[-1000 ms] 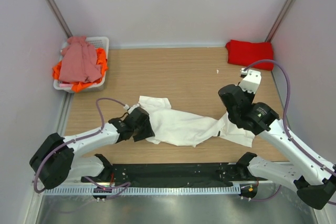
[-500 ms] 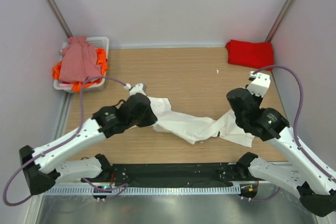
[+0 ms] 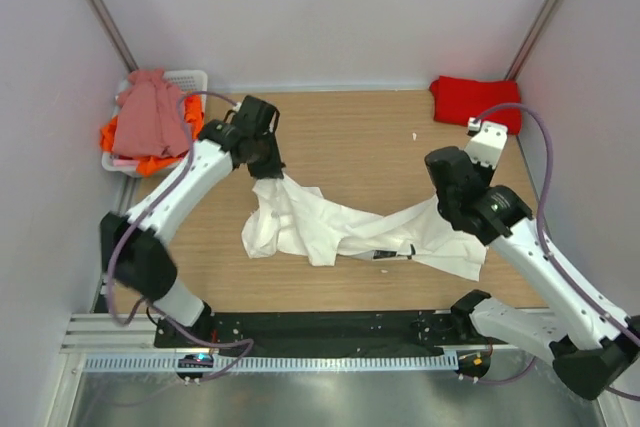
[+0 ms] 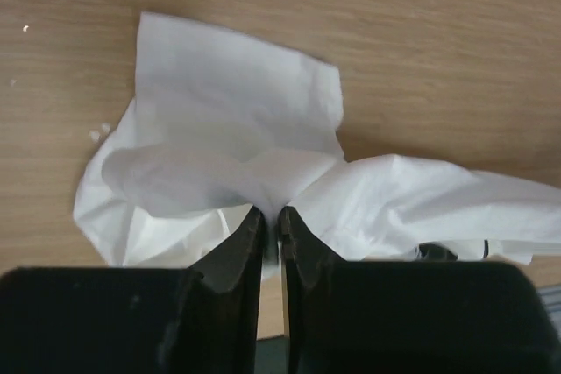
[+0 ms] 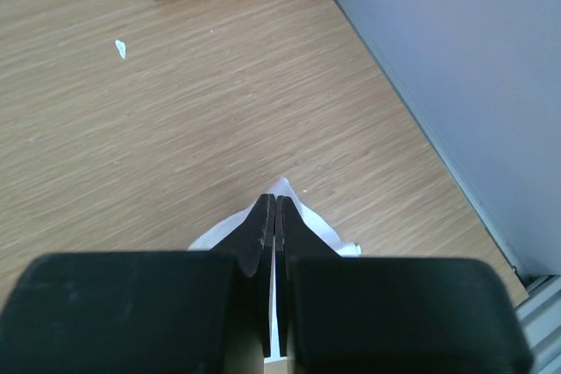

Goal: Fold and stack the t-shirts
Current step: Flatten the tshirt out

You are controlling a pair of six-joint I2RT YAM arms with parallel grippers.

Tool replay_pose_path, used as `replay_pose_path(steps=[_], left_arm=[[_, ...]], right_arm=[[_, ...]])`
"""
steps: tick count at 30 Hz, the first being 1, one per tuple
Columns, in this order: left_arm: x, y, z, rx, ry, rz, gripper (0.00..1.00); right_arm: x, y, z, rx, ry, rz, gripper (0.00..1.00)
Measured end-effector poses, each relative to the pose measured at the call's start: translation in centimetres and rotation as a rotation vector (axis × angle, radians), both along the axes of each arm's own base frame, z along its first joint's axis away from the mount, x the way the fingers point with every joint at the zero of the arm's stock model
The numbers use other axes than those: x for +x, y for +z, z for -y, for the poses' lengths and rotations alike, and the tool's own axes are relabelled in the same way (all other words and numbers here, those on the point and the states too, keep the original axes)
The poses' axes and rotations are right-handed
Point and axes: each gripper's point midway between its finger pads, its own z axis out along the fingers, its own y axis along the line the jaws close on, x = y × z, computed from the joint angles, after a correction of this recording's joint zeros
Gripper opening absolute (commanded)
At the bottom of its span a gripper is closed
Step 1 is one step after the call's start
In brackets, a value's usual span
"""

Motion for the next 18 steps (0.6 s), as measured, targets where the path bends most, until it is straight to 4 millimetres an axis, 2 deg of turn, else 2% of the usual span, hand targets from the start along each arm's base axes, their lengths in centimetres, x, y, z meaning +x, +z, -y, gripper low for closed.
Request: replay_pose_path(steps=[2, 4, 5, 7, 8, 9, 11, 14, 17, 18], left_arm=[[3.9, -4.2, 0.1, 0.007, 0.007, -0.102, 0.21], [6.7, -7.8, 0.2, 0.008, 0.008, -0.189, 0.24], [7.8, -9.7, 0.2, 0.015, 0.003, -0.223, 0.35], [8.3, -12.6, 0.1, 0.036, -0.007, -0.275, 0.46], [7.8, -13.2, -0.1, 0.047, -0.012, -0.294, 0.54], [7.1, -13.4, -0.2, 0.063, -0.017, -0.303, 0.55], [5.6, -12.4, -0.6, 0.095, -0.020, -0.277, 0.55], [2.6, -8.7, -1.6, 0.135, -0.021, -0.170, 0.47], [-1.0, -4.8, -2.6, 0.175, -0.017, -0.034, 0.45], [-2.1, -4.1, -2.5, 0.179, -0.024, -0.005, 0.45]], right_arm=[[1.6, -1.4, 0.0, 0.008, -0.013, -0.043, 0.01], [2.8, -2.9, 0.4, 0.019, -0.030, -0.082, 0.01], [3.4, -3.6, 0.6, 0.028, -0.033, -0.101, 0.01], [4.3, -4.9, 0.8, 0.041, -0.038, -0.129, 0.01], [4.6, -5.3, 0.8, 0.047, -0.037, -0.139, 0.01], [4.9, -5.9, 0.7, 0.055, -0.032, -0.149, 0.01], [5.3, -6.8, 0.3, 0.070, -0.013, -0.164, 0.01], [5.8, -8.0, -0.4, 0.093, 0.014, -0.182, 0.01], [6.4, -8.7, -1.2, 0.115, 0.041, -0.196, 0.01], [6.5, -9.0, -1.5, 0.123, 0.051, -0.200, 0.01]])
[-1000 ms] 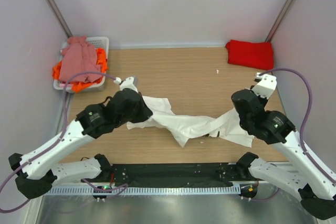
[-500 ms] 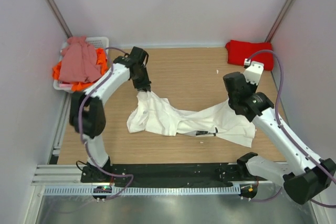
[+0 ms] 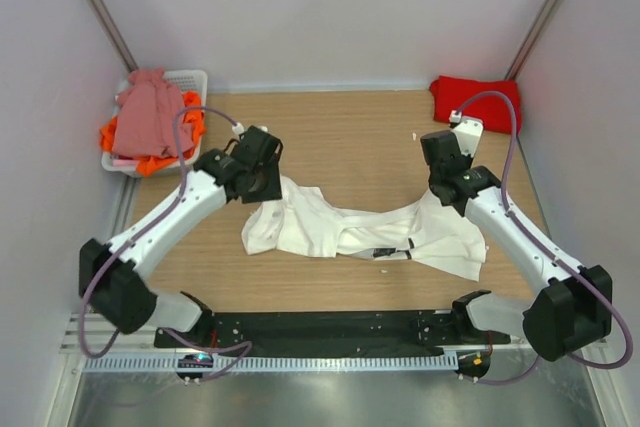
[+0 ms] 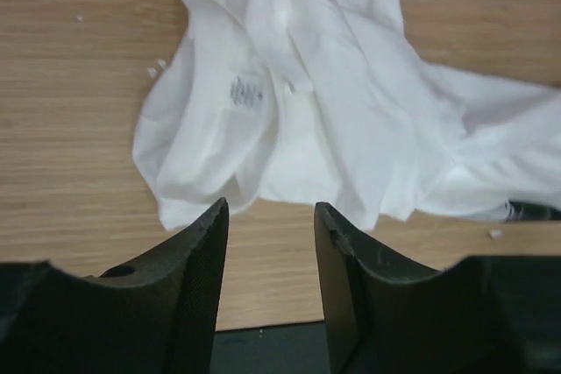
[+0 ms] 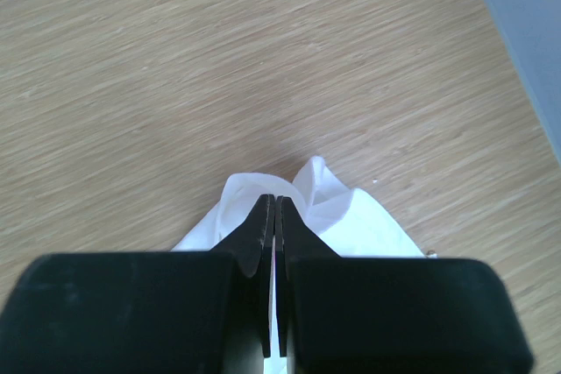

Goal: Fold and stack the t-shirts
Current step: Flatten the tshirt out

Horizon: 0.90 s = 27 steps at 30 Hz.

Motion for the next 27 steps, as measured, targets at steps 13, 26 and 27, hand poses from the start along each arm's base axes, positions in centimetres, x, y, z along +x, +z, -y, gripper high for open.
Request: replay_pose_path(steps=[13, 26, 27], left_arm=[[-11.5, -11.9, 1.2, -0.052, -0.081, -0.206, 0.39], [-8.5, -13.9, 5.4, -0.143, -0.086, -0.183, 0.47], [-8.4, -13.8, 5.4, -0.144, -0.085, -0.180, 0.49]], right_arm=[[0.3, -3.9, -1.9, 0.073, 0.060, -0.049, 0.01], [0.3, -3.6, -1.8, 0.073, 0.062, -0.037, 0.01], [0.2, -3.5, -1.8, 0.074, 0.062, -0.033, 0.01]])
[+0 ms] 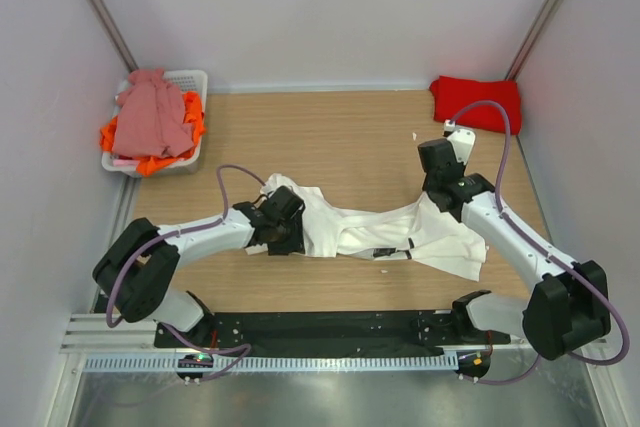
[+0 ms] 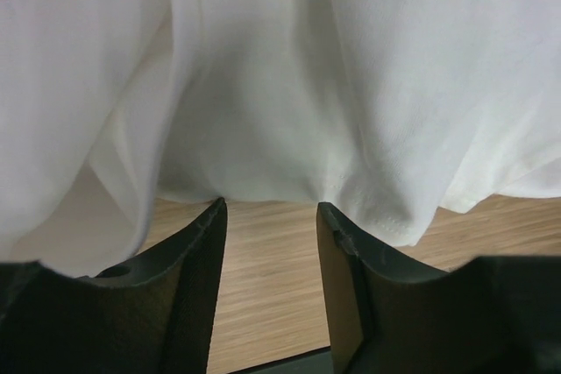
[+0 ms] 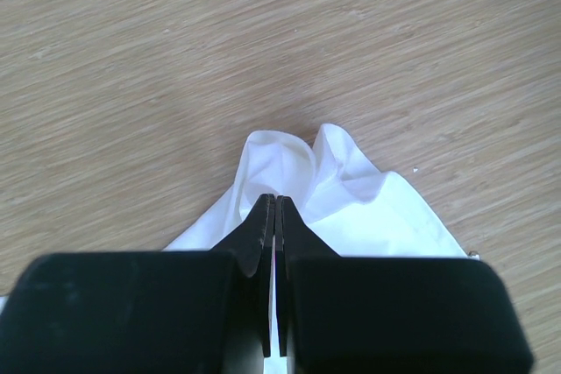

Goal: Fold and stack the t-shirts
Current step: Flatten the tshirt out

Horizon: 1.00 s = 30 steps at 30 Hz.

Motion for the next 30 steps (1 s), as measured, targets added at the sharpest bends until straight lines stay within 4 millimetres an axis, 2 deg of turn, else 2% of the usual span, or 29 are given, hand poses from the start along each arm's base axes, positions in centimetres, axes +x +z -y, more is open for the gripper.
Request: replay_pose_path(steps=[8, 11, 12, 15, 16, 18, 20, 21, 27, 30], left_arm=[[0.6, 0.1, 0.6, 0.010, -0.003, 0.010, 0.59], [0.8, 0.1, 0.8, 0.024, -0.008, 0.027, 0.58], [0.8, 0.1, 0.8, 0.032, -0.009, 0.030, 0.55], [1.3, -0.1, 1.0, 0.048, -0.010, 0.042, 0.39], [1.4, -0.1, 1.1, 0.054, -0.013, 0.046, 0.29], [1.6, -0.3, 1.1, 0.066, -0.008, 0.051, 0.22], [1.8, -0.4, 1.1, 0.073, -0.008, 0.056, 0.03], [1.8, -0.4, 1.1, 0.075, -0.006, 0.057, 0.00], [1.8, -0.4, 1.1, 0.083, -0.006, 0.062, 0.00], [1.1, 0.1, 0.5, 0.122, -0.010, 0.053, 0.00]], right_arm=[[-0.2, 0.6, 0.0, 0.010, 0.002, 0.019, 0.01], [-0.3, 0.3, 0.1, 0.008, 0.003, 0.013, 0.01], [-0.4, 0.2, 0.1, 0.008, 0.003, 0.010, 0.01], [-0.6, -0.1, 0.1, 0.007, 0.005, 0.001, 0.01], [-0.6, -0.2, 0.1, 0.007, 0.005, -0.001, 0.01], [-0.6, -0.1, 0.0, 0.010, 0.008, 0.000, 0.01], [-0.6, -0.1, 0.0, 0.011, 0.008, 0.001, 0.01], [-0.6, -0.1, 0.0, 0.011, 0.009, 0.002, 0.01], [-0.7, 0.1, 0.0, 0.016, 0.011, 0.006, 0.01], [-1.0, 0.4, -0.1, 0.027, 0.019, 0.006, 0.01]])
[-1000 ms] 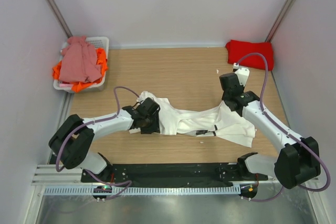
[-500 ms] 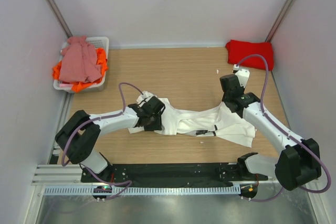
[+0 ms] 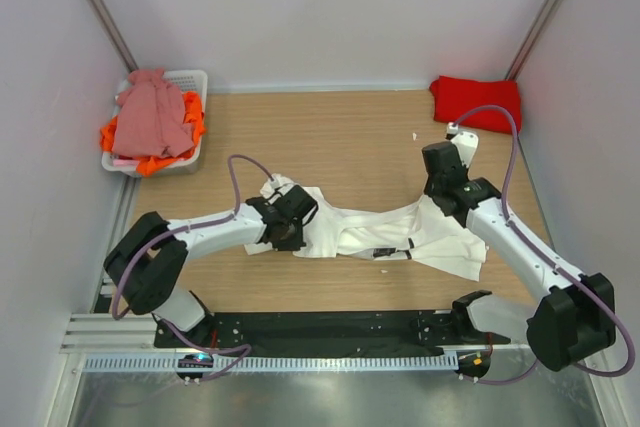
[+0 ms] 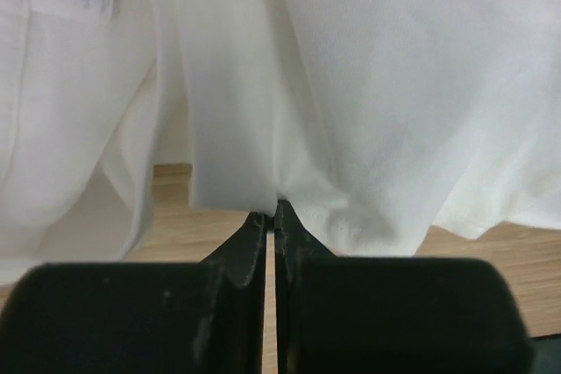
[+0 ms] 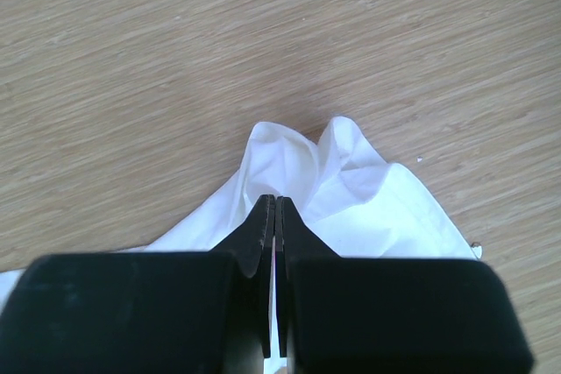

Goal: Fold and stack the t-shirts
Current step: Flatten the tshirt out

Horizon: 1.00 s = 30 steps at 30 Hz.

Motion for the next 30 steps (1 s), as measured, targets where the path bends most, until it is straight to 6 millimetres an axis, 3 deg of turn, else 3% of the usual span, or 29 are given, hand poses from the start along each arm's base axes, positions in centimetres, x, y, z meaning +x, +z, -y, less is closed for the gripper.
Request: replay_pose_path(steps=[2, 5, 7, 9, 12, 13, 15, 17, 20, 22, 26, 30], left_arm=[[-0.6, 1.3, -0.4, 0.020, -0.009, 0.008, 0.00], [-0.7, 6.0, -0.3, 0.000, -0.024, 0.079, 0.00], [-0.4, 11.4, 0.2, -0.060, -0.035, 0.186, 0.00], [-0.1, 18.4, 0.3, -0.169, -0.048, 0.333, 0.00], [-1.2, 27.9, -1.2, -0.329, -0.084, 0.534, 0.00], [-1.7, 30.1, -2.0, -0.365, -0.090, 0.582, 0.00], [-3.0, 34.8, -4.0, -0.443, -0.110, 0.694, 0.00], [-4.3, 38.0, -5.9, -0.490, -0.129, 0.775, 0.00], [-6.5, 42.6, -8.8, -0.562, -0.168, 0.910, 0.00], [-8.0, 45.0, -10.8, -0.597, -0.195, 0.996, 0.00], [-11.2, 49.1, -14.2, -0.673, -0.247, 1.144, 0.00], [-14.7, 54.3, -17.4, -0.719, -0.267, 1.334, 0.00]], right_arm=[[-0.3, 0.7, -0.2, 0.016, 0.011, 0.009, 0.01], [-0.7, 2.9, -0.4, 0.045, 0.027, 0.049, 0.01], [-1.1, 5.7, -0.6, 0.080, 0.047, 0.119, 0.01], [-1.8, 9.0, -0.8, 0.119, 0.083, 0.198, 0.01], [-3.7, 16.1, -1.7, 0.209, 0.182, 0.382, 0.01], [-4.5, 18.2, -1.9, 0.234, 0.211, 0.440, 0.01], [-7.4, 23.3, -2.1, 0.285, 0.299, 0.587, 0.01], [-10.7, 27.6, -2.0, 0.315, 0.374, 0.724, 0.01], [-17.3, 33.8, -0.7, 0.330, 0.470, 0.967, 0.01], [-22.1, 36.9, 0.8, 0.326, 0.496, 1.125, 0.01], [-30.1, 40.1, 4.0, 0.311, 0.493, 1.370, 0.02], [-34.3, 42.2, 5.7, 0.296, 0.481, 1.503, 0.01]])
